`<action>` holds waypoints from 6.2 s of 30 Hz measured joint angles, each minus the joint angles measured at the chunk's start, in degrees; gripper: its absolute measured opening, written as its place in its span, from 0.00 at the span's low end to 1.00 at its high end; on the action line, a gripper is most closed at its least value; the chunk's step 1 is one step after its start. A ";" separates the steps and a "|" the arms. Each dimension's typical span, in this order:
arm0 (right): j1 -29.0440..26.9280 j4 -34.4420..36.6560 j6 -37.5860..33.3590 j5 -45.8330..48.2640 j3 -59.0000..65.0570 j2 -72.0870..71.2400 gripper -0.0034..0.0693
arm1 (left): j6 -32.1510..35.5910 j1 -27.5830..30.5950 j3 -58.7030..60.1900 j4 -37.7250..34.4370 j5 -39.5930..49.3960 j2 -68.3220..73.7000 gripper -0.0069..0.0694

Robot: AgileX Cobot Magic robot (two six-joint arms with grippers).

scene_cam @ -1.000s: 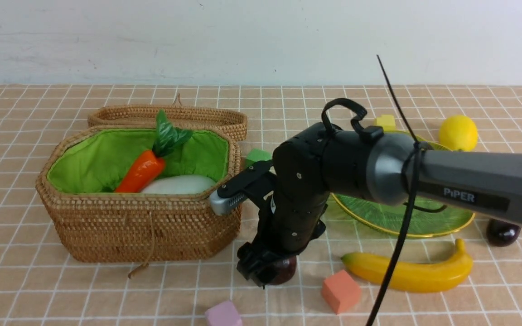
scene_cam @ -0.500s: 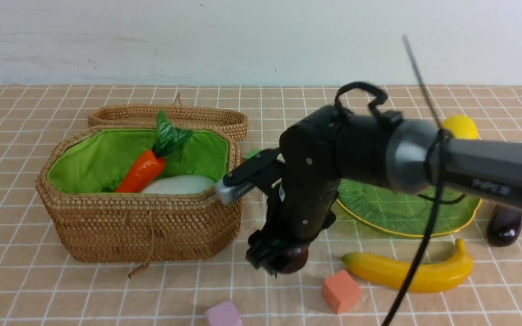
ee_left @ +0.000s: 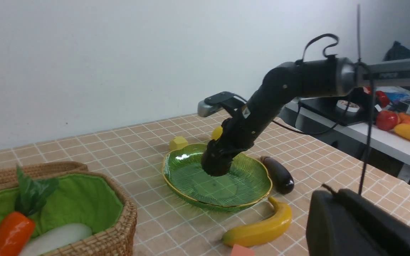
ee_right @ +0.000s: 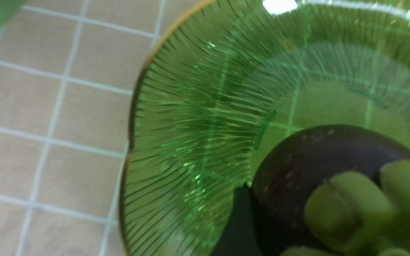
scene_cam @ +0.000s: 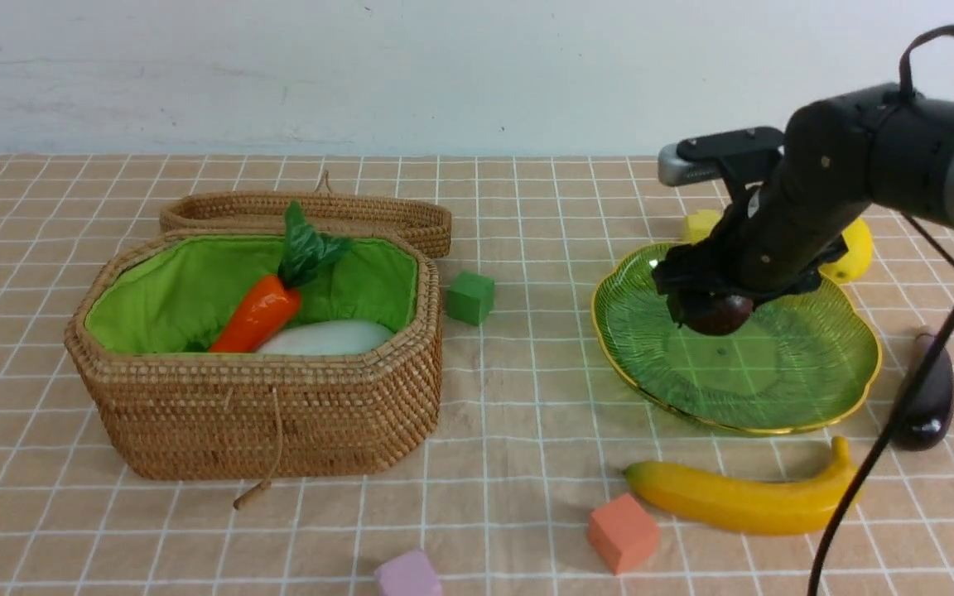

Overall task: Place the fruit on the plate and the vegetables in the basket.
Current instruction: Use the right arm to grab a mangosteen and put it into the right plate, then use the right arm to grab a banana and put it into the right plate, then grab an eggplant with your right arm and place it in the basket on the left, then use the right arm to grab a lemon and put it into the right plate

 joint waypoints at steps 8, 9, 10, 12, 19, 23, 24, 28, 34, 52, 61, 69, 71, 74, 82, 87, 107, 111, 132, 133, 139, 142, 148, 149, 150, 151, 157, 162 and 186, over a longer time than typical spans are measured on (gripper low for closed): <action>-0.34 -3.60 -1.03 2.11 0.00 0.89 0.98 | 1.44 0.00 0.00 -1.82 1.55 0.00 0.07; -0.34 -3.84 -1.09 2.93 0.00 0.22 0.97 | 1.44 0.00 0.00 -1.81 1.56 0.00 0.07; -0.34 -3.87 -1.16 3.11 0.00 0.03 0.97 | 1.44 0.00 0.00 -1.81 1.56 0.00 0.07; -0.34 -3.61 -3.91 6.86 0.00 -3.33 0.94 | 1.44 0.00 0.00 -1.81 1.85 0.00 0.07; -0.34 7.26 -26.95 17.83 9.19 -17.87 0.71 | 4.68 0.00 0.00 -1.81 2.55 0.00 0.07; -0.34 12.16 -45.37 18.43 20.72 -23.38 0.62 | 5.89 0.00 0.00 -1.81 2.61 0.00 0.07; -0.29 12.31 -49.81 16.65 24.05 -23.78 0.62 | 6.00 0.00 0.00 -1.81 2.66 0.00 0.07; -0.29 13.02 -57.25 10.38 28.41 -23.08 0.64 | 6.04 0.00 0.00 -1.81 2.85 0.00 0.07; -0.29 16.04 -63.87 5.27 28.90 -19.31 0.66 | 6.07 0.00 0.00 -1.81 3.41 0.00 0.07; -0.29 15.90 -71.47 1.03 28.82 -9.46 0.61 | 6.07 0.00 0.00 -1.81 3.95 0.00 0.07; -0.29 13.18 -69.68 7.94 28.75 -11.58 0.47 | 6.11 0.00 0.00 -1.81 3.95 0.00 0.07; -0.29 15.00 -58.45 14.38 25.31 -23.19 0.47 | 7.43 0.00 0.00 -1.81 2.82 0.00 0.07; -0.29 14.41 -58.21 8.47 22.07 -23.18 0.47 | 8.86 0.00 0.00 -1.81 1.16 0.00 0.07; -0.34 11.98 -59.01 2.20 19.16 -18.92 0.47 | 9.37 0.00 0.00 -2.20 -0.32 0.00 0.07; -0.34 6.04 -59.22 -7.11 11.49 -3.30 0.47 | 9.59 0.00 0.00 -4.03 -0.79 0.00 0.07; -0.34 6.04 -57.64 -7.43 10.79 -2.35 0.48 | 9.59 0.00 0.00 -4.28 -0.81 0.00 0.07; -17.24 -6.16 8.06 4.92 10.24 -13.42 0.71 | 9.76 0.00 0.00 -4.40 -0.66 0.00 0.07; -24.60 1.30 11.29 6.75 10.24 -9.22 0.71 | 9.76 0.00 0.00 -4.40 0.35 0.00 0.08; -26.57 10.54 -2.93 7.14 8.51 -0.12 0.59 | 8.67 0.00 0.00 -1.85 0.89 0.00 0.08; -26.18 10.92 -3.09 11.41 7.36 -2.54 0.59 | 7.60 0.00 0.00 -0.41 0.89 0.26 0.08; -17.70 18.08 -10.38 18.97 -0.96 -12.79 0.59 | 2.62 0.00 0.00 5.40 1.33 3.95 0.08; -6.06 28.24 -22.45 18.49 -9.34 -13.20 0.59 | 0.61 0.00 0.00 7.28 1.37 6.04 0.08; 12.25 39.18 -41.63 12.15 -21.39 -5.94 0.59 | 0.04 0.00 0.00 8.11 1.20 6.43 0.08; 16.32 39.56 -46.04 9.84 -24.65 -2.59 0.59 | 0.04 0.00 0.00 8.50 1.09 6.43 0.08; 16.32 39.56 -46.04 9.84 -24.65 -2.59 0.59 | 0.04 0.00 0.00 8.56 1.09 6.43 0.08; 19.40 39.34 -50.10 6.65 -26.46 1.20 0.59 | 0.04 0.00 0.00 8.83 1.16 6.46 0.08; 24.72 33.28 -55.84 -1.78 -27.28 8.48 0.89 | -0.13 0.00 0.00 9.18 2.32 6.49 0.08; 25.90 22.49 -52.79 -1.61 -27.34 7.58 0.97 | -0.13 0.00 0.00 9.18 2.69 6.49 0.08; -20.22 8.80 1.40 12.90 -27.98 7.43 0.69 | 17.48 0.00 -4.69 -9.48 -0.56 17.68 0.08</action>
